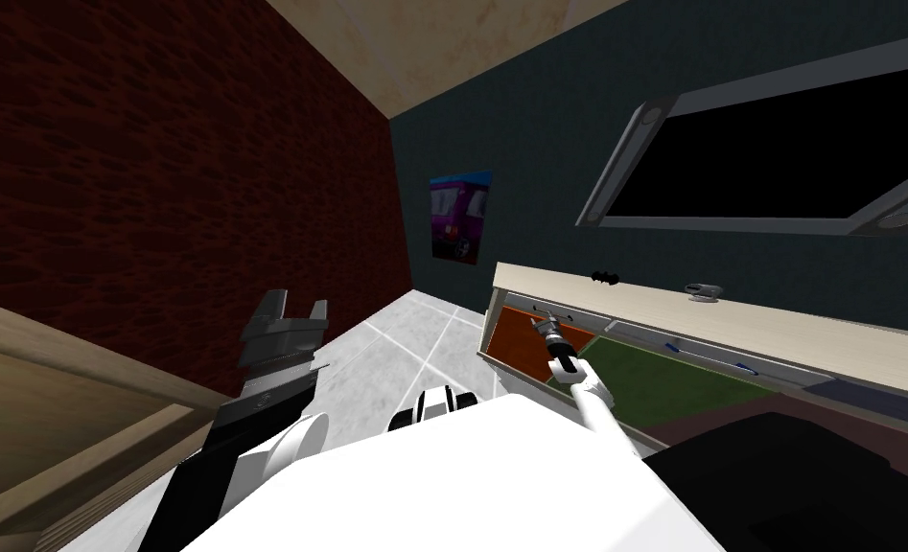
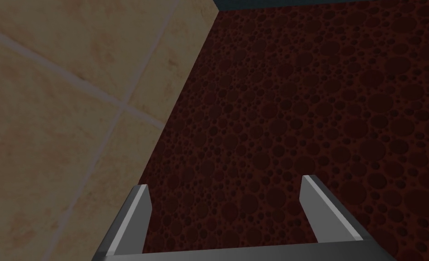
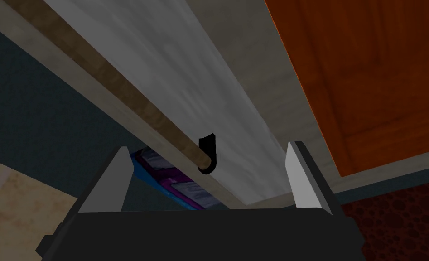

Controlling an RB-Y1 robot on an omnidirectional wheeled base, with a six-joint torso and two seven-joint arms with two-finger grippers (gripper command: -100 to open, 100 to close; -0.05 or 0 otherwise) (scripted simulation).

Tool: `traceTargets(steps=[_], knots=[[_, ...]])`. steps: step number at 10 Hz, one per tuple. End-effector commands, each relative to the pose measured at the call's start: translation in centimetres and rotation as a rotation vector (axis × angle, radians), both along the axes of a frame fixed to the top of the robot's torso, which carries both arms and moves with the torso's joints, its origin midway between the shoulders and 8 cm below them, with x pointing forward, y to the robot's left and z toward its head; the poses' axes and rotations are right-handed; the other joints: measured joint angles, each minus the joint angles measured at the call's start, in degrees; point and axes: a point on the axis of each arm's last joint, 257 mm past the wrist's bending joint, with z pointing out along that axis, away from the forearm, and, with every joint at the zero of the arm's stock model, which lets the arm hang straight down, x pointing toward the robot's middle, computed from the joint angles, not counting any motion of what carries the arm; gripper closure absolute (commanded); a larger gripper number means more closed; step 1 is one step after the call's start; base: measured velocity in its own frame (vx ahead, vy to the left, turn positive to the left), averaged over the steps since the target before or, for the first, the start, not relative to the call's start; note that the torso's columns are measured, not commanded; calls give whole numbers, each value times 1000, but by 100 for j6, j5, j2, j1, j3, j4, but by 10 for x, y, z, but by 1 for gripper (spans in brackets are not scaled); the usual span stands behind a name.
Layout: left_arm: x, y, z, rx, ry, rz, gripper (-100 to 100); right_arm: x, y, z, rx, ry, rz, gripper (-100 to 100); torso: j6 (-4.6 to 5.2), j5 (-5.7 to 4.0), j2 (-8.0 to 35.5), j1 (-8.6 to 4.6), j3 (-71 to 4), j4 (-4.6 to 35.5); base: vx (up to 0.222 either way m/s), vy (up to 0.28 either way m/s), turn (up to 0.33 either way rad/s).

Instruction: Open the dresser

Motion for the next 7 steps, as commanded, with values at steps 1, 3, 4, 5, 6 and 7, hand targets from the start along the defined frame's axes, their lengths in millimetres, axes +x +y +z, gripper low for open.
traceTargets(steps=[1, 3, 4, 5, 6, 7], knots=[[0, 0, 0, 0, 0, 0, 0, -6, -22, -1, -51, 39, -35, -100, 0, 1, -6, 7, -4, -2, 67, 87, 26], [0, 0, 0, 0, 0, 0, 0, -8, -28, 0, -69, 51, -46, -100, 0, 0, 3, -2, 1, 0, 33, 56, 8], [0, 0, 0, 0, 0, 0, 0, -10, -39, 3, -95, 69, -62, -100, 0, -3, 6, -6, 4, 1, 49, 63, 36], [0, 0, 0, 0, 0, 0, 0, -11, -43, 4, -108, 76, -69, -100, 0, -1, -2, -1, -1, -1, 47, 60, 23], [0, 0, 0, 0, 0, 0, 0, -11, -40, 3, -97, 69, -62, -100, 0, 0, -4, 1, -3, -2, 18, 25, 3], [0, 0, 0, 0, 0, 0, 0, -11, -40, 3, -100, 71, -64, -100, 1, -3, 4, -8, 2, 0, 5, 6, 0]])
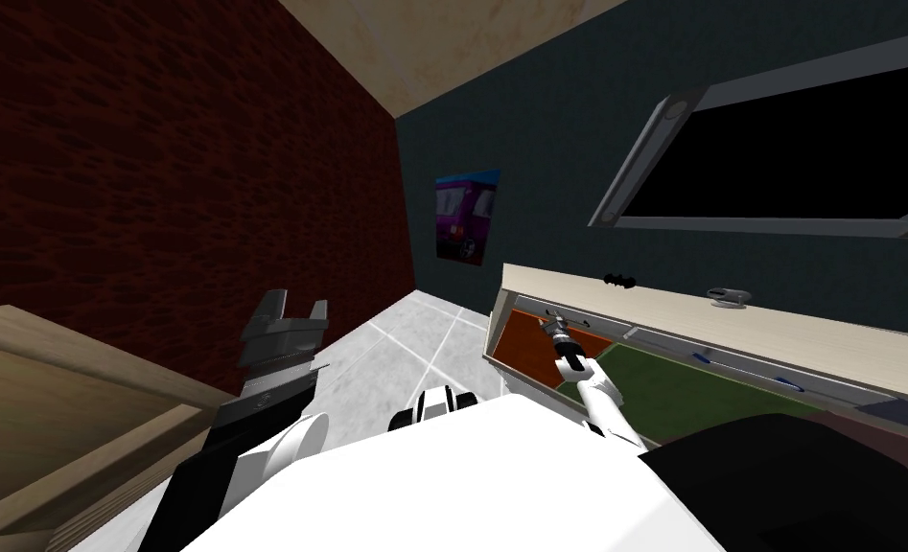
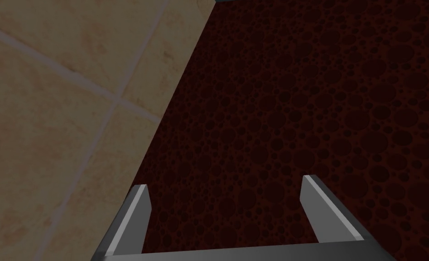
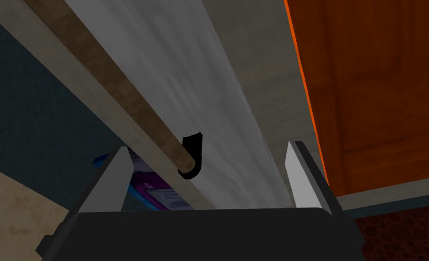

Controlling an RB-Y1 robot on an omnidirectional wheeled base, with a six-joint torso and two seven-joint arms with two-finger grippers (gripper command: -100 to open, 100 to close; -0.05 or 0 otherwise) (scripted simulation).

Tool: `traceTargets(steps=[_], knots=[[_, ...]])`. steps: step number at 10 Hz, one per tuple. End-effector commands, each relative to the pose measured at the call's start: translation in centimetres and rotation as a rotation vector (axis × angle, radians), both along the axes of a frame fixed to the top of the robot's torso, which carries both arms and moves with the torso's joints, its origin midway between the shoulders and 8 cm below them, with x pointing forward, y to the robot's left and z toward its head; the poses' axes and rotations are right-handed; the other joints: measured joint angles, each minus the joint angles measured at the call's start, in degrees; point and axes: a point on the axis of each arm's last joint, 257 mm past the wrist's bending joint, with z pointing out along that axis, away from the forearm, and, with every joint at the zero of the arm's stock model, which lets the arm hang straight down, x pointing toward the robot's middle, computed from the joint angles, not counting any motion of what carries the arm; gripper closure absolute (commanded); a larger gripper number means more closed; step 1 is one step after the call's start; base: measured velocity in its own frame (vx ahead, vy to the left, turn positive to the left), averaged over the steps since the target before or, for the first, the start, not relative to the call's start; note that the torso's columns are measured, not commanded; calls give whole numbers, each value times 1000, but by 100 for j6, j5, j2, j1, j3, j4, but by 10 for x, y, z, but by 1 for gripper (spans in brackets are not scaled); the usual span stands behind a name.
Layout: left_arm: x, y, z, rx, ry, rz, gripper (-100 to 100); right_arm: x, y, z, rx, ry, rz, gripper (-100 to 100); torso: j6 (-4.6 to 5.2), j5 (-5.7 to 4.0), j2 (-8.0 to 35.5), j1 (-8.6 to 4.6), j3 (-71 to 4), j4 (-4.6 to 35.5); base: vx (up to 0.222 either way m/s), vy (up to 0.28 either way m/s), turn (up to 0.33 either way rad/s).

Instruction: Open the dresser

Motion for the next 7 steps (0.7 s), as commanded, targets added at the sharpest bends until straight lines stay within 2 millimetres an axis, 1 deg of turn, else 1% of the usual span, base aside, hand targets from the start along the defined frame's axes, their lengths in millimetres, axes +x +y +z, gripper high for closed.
traceTargets(steps=[1, 2, 3, 6, 7], knots=[[0, 0, 0, 0, 0, 0, 0, 0, 0, 0, 0, 0, 0, 100, 0, -1, 3, -3, 3, 1, 0, 0, 0], [0, 0, 0, 0, 0, 0, 0, 1, -1, 2, -1, 0, 3, 100, 0, 0, 1, 2, 1, 1, -67, 57, -39], [0, 0, 0, 0, 0, 0, 0, 1, -1, 3, -1, 0, 4, 100, -14, -38, -3, 5, 5, -20, -123, 123, -19], [0, 0, 0, 0, 0, 0, 0, 2, -2, 7, -2, 0, 11, 100, -16, -23, -15, -3, -5, -14, -173, 141, -18], [0, 0, 0, 0, 0, 0, 0, 2, -3, 9, -7, -3, 9, 100, -10, -18, -19, -15, -8, -11, -82, 56, -2]])
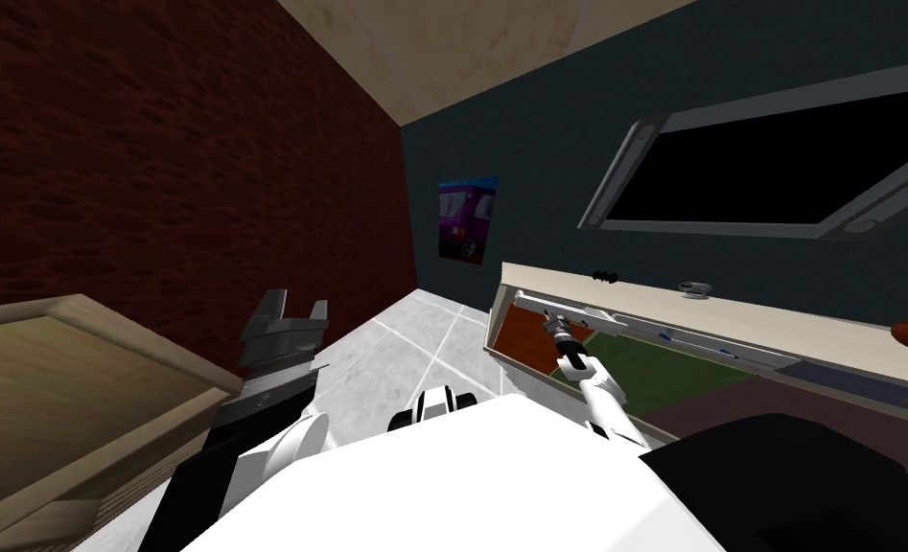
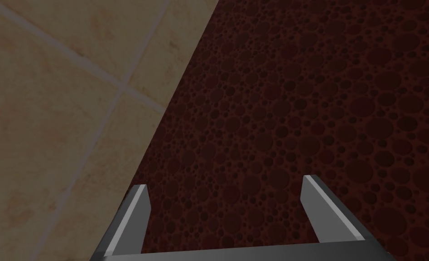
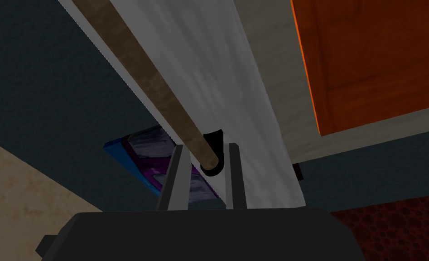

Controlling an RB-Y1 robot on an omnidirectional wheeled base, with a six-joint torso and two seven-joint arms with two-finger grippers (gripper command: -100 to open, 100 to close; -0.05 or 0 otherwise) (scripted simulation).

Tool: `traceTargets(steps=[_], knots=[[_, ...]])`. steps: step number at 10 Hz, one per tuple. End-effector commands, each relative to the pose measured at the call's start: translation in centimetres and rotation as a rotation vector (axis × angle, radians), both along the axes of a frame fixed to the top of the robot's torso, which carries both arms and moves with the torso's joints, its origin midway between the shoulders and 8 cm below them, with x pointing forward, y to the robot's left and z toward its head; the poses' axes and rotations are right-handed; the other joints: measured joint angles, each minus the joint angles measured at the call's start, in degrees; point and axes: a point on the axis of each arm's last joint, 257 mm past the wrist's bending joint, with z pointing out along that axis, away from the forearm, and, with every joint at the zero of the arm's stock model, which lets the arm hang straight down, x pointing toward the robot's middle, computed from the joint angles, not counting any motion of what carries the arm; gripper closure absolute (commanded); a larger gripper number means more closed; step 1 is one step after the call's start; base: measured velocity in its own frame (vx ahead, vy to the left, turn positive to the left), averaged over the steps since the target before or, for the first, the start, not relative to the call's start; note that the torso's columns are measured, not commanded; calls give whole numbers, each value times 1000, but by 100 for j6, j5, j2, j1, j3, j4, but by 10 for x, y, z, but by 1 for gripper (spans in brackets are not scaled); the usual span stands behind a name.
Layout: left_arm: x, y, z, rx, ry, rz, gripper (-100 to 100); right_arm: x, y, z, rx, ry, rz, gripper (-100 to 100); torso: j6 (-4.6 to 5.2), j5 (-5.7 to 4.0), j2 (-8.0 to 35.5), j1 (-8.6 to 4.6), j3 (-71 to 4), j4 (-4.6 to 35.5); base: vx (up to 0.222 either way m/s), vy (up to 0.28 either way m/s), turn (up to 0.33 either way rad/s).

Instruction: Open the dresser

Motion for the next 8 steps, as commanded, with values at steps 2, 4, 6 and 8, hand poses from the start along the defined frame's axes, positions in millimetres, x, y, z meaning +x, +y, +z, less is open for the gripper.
traceTargets(steps=[2, 4, 6, 8], knots=[[0, 0, 0, 0, 0, 0, 0, 5, -13, 15, 0, 4, -6, -100, 7, 16, -19, 2, -16, 2, -44, 47, 42], [0, 0, 0, 0, 0, 0, 0, 10, -27, 33, -2, 5, -15, -100, 8, 22, 13, 27, 5, 10, -52, 45, 50], [0, 0, 0, 0, 0, 0, 0, 13, -35, 46, -4, 4, -22, -100, 10, 21, 19, 26, 10, 11, -46, 48, 27], [0, 0, 0, 0, 0, 0, 0, 16, -44, 58, -6, 3, -30, -100, 9, 20, 9, 20, 3, 9, -34, 37, 33]])
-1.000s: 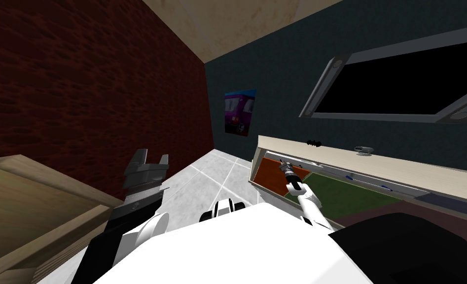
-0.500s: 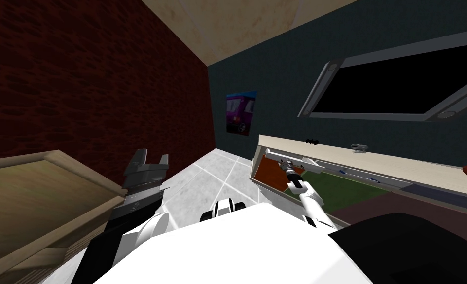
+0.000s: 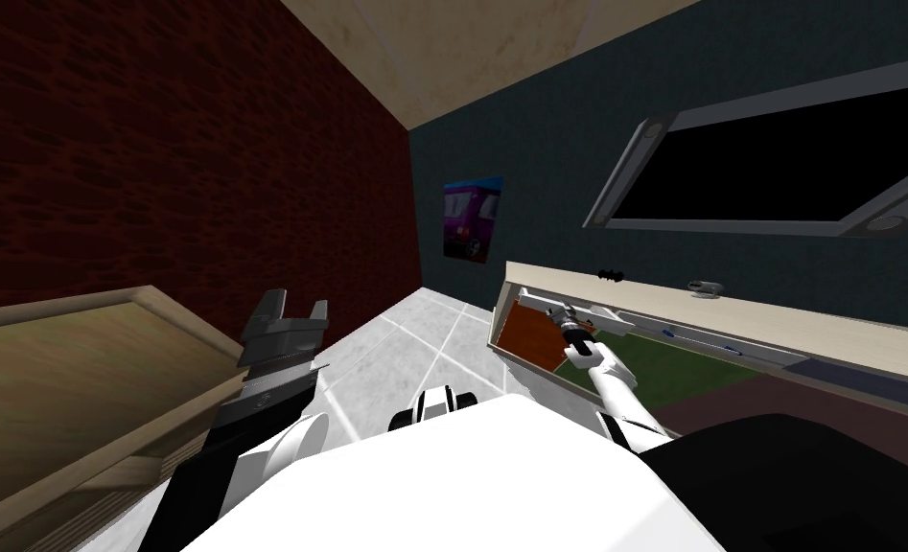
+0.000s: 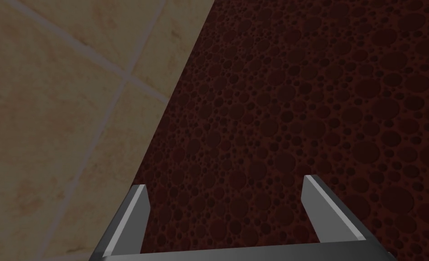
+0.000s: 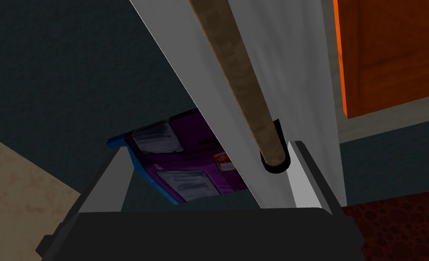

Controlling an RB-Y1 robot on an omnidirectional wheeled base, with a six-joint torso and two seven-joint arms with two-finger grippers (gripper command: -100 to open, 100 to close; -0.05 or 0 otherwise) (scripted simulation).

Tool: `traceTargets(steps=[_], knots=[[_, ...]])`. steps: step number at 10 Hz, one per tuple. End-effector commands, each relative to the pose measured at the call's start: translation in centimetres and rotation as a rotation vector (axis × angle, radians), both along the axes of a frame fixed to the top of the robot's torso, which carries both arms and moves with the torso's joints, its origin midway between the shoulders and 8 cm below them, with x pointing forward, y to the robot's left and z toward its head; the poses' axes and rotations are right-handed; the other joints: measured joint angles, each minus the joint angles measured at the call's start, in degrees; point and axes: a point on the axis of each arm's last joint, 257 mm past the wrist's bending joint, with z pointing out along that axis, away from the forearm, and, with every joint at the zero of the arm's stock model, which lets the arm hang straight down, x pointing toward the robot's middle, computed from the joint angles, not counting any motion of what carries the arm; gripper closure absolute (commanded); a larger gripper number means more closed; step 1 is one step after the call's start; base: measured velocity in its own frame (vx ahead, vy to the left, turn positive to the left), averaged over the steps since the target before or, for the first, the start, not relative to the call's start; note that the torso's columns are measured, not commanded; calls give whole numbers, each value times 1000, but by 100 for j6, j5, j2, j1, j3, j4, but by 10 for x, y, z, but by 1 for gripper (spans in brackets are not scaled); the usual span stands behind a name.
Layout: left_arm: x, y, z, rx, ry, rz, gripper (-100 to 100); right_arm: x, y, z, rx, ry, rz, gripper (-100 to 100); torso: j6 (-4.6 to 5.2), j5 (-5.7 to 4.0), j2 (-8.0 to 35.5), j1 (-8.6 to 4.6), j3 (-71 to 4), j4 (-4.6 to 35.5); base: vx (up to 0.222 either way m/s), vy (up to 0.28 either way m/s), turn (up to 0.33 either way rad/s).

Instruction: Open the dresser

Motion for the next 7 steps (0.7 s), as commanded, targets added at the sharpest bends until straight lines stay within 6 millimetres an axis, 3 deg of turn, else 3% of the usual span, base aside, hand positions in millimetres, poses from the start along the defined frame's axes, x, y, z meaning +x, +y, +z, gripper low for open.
traceTargets(steps=[1, 2, 7], knots=[[0, 0, 0, 0, 0, 0, 0, 1, -5, 6, 1, 3, -4, -100, 0, 9, 3, 5, 0, 6, -14, 15, 7], [0, 0, 0, 0, 0, 0, 0, 1, -5, 6, 4, 3, -7, 0, 2, 8, 3, 8, 1, 4, 0, 0, 0], [0, 0, 0, 0, 0, 0, 0, 1, -5, 4, 5, 5, -7, 0, 0, 2, 5, 6, 3, 2, 0, 0, 0]])
